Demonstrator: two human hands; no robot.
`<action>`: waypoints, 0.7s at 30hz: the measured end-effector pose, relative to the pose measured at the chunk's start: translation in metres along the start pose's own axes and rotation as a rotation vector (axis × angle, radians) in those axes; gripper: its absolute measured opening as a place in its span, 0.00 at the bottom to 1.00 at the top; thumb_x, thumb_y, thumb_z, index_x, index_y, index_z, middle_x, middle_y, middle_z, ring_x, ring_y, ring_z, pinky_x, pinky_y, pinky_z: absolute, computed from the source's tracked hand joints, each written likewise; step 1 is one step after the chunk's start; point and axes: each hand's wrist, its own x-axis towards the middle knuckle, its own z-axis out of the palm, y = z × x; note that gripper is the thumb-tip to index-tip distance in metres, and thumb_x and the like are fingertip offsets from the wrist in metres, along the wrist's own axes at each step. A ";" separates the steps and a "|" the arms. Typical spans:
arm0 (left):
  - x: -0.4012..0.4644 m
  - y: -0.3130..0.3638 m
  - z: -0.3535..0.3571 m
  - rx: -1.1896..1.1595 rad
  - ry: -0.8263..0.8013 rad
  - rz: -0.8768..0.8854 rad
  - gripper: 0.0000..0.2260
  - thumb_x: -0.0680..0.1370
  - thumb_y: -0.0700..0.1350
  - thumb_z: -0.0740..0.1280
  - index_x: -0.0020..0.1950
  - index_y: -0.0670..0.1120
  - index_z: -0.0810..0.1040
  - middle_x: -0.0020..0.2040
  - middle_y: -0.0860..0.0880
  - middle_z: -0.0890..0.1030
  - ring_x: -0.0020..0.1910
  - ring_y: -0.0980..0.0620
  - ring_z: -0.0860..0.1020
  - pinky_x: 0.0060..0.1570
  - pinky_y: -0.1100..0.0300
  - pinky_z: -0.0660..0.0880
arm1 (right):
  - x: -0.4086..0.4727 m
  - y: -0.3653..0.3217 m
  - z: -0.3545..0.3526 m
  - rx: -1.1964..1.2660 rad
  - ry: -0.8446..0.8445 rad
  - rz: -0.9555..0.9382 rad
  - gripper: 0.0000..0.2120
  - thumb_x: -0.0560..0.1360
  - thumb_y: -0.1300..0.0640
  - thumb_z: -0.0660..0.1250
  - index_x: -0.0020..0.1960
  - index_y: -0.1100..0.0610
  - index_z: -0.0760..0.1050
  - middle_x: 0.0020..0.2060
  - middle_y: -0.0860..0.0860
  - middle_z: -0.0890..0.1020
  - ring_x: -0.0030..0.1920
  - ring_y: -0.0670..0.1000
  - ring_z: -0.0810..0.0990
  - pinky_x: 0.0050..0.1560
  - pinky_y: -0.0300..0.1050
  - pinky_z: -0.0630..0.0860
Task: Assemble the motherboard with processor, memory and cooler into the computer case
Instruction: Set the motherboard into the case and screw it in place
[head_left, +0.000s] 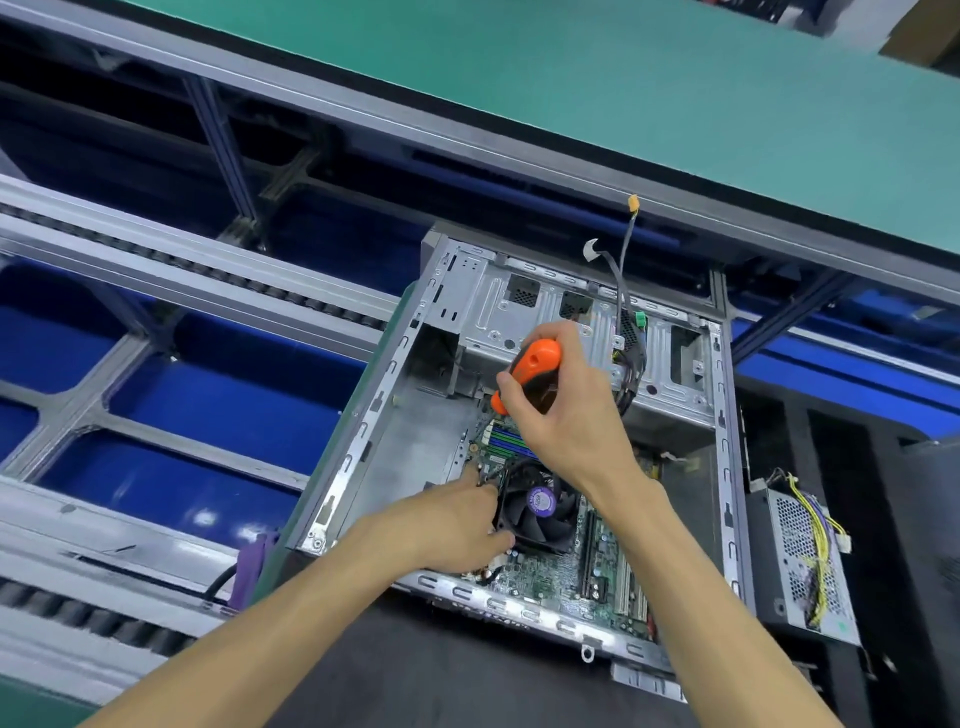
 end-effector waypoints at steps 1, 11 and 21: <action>0.000 0.000 0.000 -0.001 0.001 0.000 0.26 0.82 0.58 0.57 0.73 0.42 0.64 0.80 0.38 0.48 0.76 0.42 0.62 0.69 0.49 0.65 | 0.001 0.001 0.001 -0.011 -0.005 -0.006 0.16 0.78 0.49 0.70 0.56 0.45 0.63 0.33 0.47 0.77 0.32 0.50 0.77 0.33 0.49 0.74; -0.002 0.001 -0.001 0.016 0.002 0.005 0.27 0.82 0.58 0.57 0.74 0.42 0.63 0.80 0.35 0.47 0.72 0.36 0.67 0.70 0.47 0.66 | 0.004 0.013 0.013 -0.054 -0.062 -0.019 0.16 0.78 0.48 0.69 0.56 0.44 0.62 0.32 0.47 0.76 0.32 0.49 0.76 0.31 0.43 0.72; -0.002 0.000 0.001 0.025 0.009 0.007 0.29 0.82 0.59 0.57 0.77 0.42 0.61 0.80 0.34 0.46 0.75 0.35 0.61 0.72 0.47 0.63 | 0.006 0.015 0.015 -0.069 -0.071 -0.014 0.15 0.78 0.48 0.69 0.57 0.45 0.63 0.33 0.45 0.76 0.32 0.48 0.76 0.30 0.39 0.70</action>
